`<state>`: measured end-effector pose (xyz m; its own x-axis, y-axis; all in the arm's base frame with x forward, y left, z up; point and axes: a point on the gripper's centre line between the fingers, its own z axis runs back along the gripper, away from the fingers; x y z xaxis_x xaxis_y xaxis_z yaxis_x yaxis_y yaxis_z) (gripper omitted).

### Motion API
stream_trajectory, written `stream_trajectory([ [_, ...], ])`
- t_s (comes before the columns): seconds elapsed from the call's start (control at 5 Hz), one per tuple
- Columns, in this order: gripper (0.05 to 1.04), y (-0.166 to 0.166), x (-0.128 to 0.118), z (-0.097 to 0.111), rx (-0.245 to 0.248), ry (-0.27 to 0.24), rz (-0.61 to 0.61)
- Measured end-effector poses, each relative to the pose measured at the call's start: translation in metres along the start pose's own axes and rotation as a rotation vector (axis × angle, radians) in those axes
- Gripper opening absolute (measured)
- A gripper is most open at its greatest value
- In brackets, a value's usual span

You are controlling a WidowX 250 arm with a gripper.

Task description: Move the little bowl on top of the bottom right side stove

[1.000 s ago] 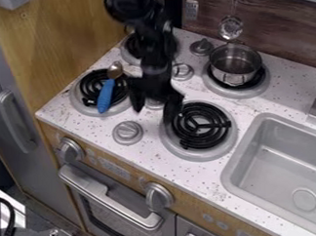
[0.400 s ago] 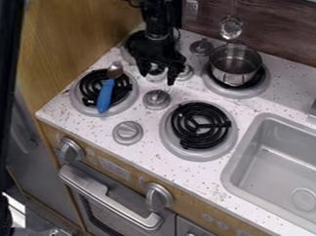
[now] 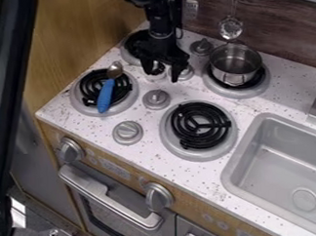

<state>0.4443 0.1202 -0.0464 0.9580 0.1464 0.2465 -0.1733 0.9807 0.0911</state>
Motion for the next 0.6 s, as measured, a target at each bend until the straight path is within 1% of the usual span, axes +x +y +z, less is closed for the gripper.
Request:
stream_trajectory([
  [0.2, 0.999, 0.006, 0.009, -0.006, 0.015, -0.014, 0.021],
  [0.4, 0.999, 0.017, 0.018, 0.000, 0.046, -0.020, 0.048],
  [0.6, 0.999, 0.022, 0.020, 0.000, 0.048, -0.033, 0.063],
])
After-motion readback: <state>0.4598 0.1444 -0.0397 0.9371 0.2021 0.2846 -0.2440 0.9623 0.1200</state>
